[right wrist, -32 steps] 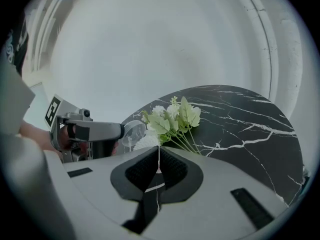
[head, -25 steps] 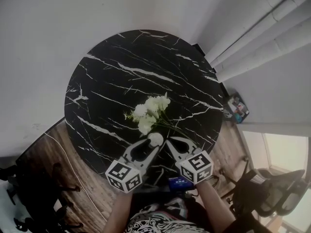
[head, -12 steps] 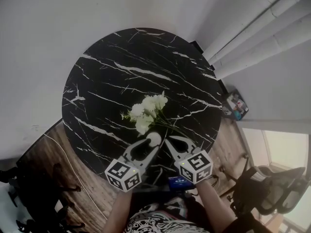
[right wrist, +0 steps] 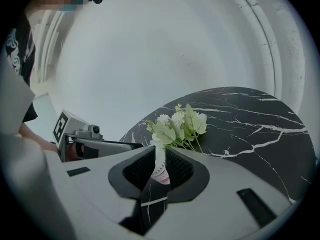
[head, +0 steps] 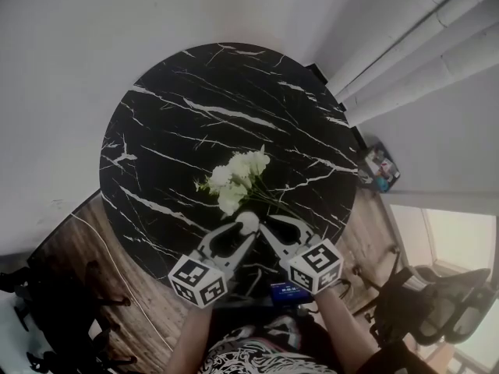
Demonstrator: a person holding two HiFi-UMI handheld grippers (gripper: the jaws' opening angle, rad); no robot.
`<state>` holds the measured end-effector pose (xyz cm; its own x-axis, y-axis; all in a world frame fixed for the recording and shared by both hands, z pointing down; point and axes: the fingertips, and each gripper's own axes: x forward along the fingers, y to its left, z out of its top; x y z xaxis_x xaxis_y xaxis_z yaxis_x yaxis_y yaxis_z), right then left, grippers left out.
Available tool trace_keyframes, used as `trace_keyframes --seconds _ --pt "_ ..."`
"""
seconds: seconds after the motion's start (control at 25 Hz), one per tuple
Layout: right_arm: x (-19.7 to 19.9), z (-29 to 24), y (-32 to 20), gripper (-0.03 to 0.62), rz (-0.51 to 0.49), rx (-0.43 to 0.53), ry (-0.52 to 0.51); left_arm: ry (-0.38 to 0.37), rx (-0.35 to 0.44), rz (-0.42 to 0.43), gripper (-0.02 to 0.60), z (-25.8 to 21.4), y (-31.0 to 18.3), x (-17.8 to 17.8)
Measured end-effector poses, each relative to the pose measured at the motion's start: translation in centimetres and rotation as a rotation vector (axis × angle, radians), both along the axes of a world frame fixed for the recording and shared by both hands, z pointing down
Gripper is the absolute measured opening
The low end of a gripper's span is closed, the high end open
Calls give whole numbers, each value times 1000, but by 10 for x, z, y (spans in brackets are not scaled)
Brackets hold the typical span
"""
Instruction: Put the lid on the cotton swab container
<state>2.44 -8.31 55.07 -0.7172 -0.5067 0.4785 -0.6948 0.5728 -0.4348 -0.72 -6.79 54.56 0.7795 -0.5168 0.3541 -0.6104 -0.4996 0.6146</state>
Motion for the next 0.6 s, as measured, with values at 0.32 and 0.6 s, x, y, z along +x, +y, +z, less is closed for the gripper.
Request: trace_keyframes --seconds 0.32,0.6 --pt "-4 0 -2 52 -7 -2 -17 -1 4 2 157 0 -1 0" --pt "-4 6 -3 54 -14 -10 13 -2 5 2 156 1 -1 1"
